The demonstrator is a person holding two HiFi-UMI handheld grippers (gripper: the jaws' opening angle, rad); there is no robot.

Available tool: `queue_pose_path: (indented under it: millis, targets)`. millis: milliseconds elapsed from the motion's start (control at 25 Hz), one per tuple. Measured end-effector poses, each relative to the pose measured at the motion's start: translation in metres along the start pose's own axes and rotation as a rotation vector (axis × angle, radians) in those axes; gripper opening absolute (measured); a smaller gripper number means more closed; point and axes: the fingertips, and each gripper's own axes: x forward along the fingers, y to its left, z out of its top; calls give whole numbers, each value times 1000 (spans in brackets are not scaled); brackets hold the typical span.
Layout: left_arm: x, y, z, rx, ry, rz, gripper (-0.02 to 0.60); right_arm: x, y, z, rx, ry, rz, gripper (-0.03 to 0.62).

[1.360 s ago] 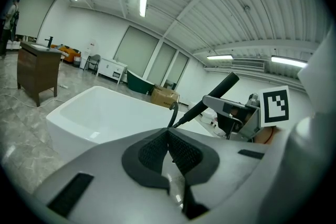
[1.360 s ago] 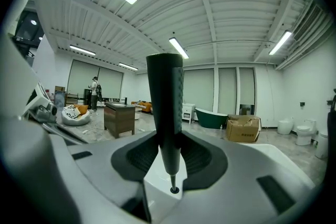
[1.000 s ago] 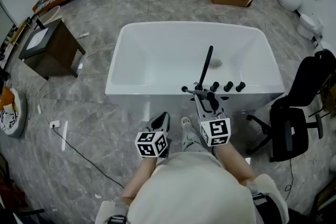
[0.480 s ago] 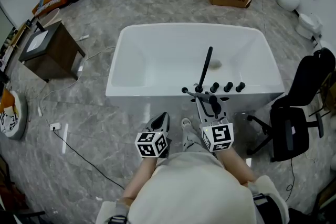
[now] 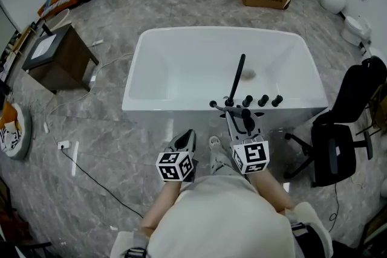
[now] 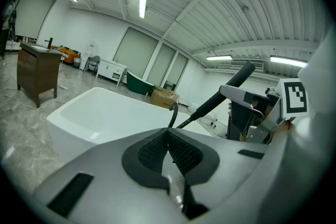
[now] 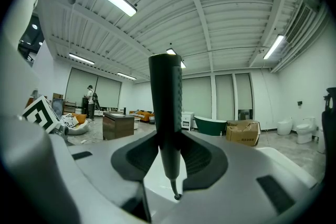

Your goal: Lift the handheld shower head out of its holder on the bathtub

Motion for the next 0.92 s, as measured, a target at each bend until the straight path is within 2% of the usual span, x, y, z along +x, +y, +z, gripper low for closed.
queue_pose_path:
  millis: [920]
  targets:
    - [3, -3, -2, -6, 9, -1, 20, 2, -3, 3, -4, 8, 10, 141]
